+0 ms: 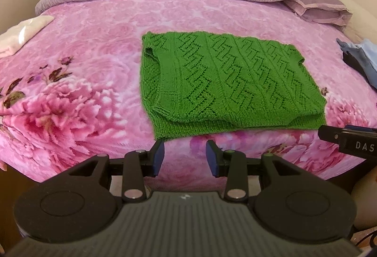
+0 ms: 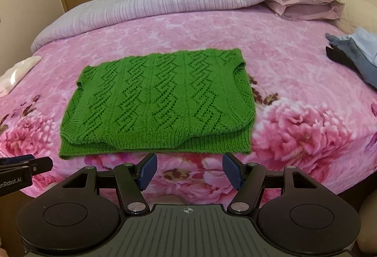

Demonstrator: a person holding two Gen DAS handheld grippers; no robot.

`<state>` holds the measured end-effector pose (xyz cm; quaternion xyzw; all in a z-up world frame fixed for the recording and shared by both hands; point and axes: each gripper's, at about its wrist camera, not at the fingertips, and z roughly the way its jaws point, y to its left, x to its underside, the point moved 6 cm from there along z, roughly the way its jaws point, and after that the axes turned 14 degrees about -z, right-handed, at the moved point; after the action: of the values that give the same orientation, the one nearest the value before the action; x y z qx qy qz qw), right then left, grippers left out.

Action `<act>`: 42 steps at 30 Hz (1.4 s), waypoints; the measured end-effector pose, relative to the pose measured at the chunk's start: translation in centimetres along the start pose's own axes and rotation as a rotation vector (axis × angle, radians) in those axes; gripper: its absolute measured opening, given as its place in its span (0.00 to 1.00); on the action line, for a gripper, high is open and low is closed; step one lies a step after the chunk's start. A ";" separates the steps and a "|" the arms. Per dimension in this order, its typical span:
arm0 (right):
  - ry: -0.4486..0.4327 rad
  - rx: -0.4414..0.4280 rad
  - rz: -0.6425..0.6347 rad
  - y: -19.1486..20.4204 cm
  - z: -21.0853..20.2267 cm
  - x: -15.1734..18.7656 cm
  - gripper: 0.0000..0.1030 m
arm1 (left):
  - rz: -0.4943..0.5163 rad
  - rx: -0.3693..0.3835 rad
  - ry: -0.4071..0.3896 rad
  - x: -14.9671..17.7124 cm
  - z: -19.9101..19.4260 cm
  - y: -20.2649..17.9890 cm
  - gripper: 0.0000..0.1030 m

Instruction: Fold clothes

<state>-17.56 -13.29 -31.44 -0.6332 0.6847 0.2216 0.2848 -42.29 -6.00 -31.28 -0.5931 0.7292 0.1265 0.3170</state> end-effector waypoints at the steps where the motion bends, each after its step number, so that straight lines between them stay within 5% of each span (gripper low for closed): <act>1: 0.006 0.000 0.003 -0.1 0.3 0.0 0.63 | -0.001 -0.002 0.005 -0.1 0.3 0.0 0.33; 20: 0.104 0.014 0.117 -4.4 4.2 1.0 0.63 | 0.005 -0.004 0.067 -1.1 3.9 0.0 0.33; 24: 0.065 -0.049 0.256 -7.2 4.3 1.4 0.63 | -0.008 0.061 0.039 -2.1 4.0 0.4 0.32; 28: -0.034 -0.187 0.499 -10.6 4.5 1.9 0.63 | -0.029 0.153 0.034 -3.2 4.4 0.7 0.12; 32: -0.102 -0.281 0.659 -12.9 5.5 1.9 0.63 | -0.024 0.151 0.010 -4.3 5.6 0.7 0.12; 42: -0.131 -0.345 0.823 -15.3 10.1 1.8 0.60 | -0.029 0.155 0.039 -5.7 10.7 1.1 0.11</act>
<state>-1.32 -9.39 -39.24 -0.3311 0.8130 0.4670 0.1060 -39.45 4.78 -36.20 -0.5799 0.7341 0.0534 0.3493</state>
